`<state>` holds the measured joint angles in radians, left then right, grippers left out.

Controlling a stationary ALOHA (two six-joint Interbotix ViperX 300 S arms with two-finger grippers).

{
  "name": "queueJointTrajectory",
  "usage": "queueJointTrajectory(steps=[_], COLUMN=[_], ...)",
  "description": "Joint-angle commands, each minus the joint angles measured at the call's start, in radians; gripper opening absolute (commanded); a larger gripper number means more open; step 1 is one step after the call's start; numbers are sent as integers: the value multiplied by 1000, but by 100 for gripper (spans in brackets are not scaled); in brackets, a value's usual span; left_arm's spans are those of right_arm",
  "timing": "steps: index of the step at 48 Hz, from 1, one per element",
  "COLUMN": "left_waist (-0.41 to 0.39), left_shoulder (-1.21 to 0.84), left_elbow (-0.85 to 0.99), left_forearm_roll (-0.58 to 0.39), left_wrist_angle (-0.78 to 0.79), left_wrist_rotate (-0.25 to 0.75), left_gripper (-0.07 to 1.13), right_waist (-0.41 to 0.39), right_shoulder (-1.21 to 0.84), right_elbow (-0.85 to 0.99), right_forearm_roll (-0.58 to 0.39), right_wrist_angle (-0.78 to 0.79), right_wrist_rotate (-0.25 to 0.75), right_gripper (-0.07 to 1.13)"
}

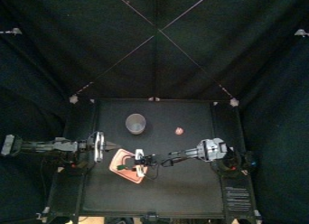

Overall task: Pick the carrot then place it on the pink plate
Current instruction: Drop carrot on the pink plate and return to neutral

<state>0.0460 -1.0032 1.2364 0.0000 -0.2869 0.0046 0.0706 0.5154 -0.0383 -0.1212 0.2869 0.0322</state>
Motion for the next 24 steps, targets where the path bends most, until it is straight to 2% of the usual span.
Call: queueJointTrajectory(steps=[1,11,24], left_waist=[2,2,2], left_shoulder=[0,2,2], left_elbow=[-15,-15,-15], left_forearm_roll=[2,2,2], left_wrist_angle=[-5,-5,-5], left_wrist_rotate=[2,2,2], left_gripper=[-4,-4,-4], right_waist=[6,0,-35], right_shoulder=[-32,-34,-121], right_elbow=[-14,-14,21], right_forearm_roll=[3,-2,-49], right_wrist_angle=[-3,-5,12], right_wrist_rotate=[-2,-2,-2], right_gripper=[80,93,94])
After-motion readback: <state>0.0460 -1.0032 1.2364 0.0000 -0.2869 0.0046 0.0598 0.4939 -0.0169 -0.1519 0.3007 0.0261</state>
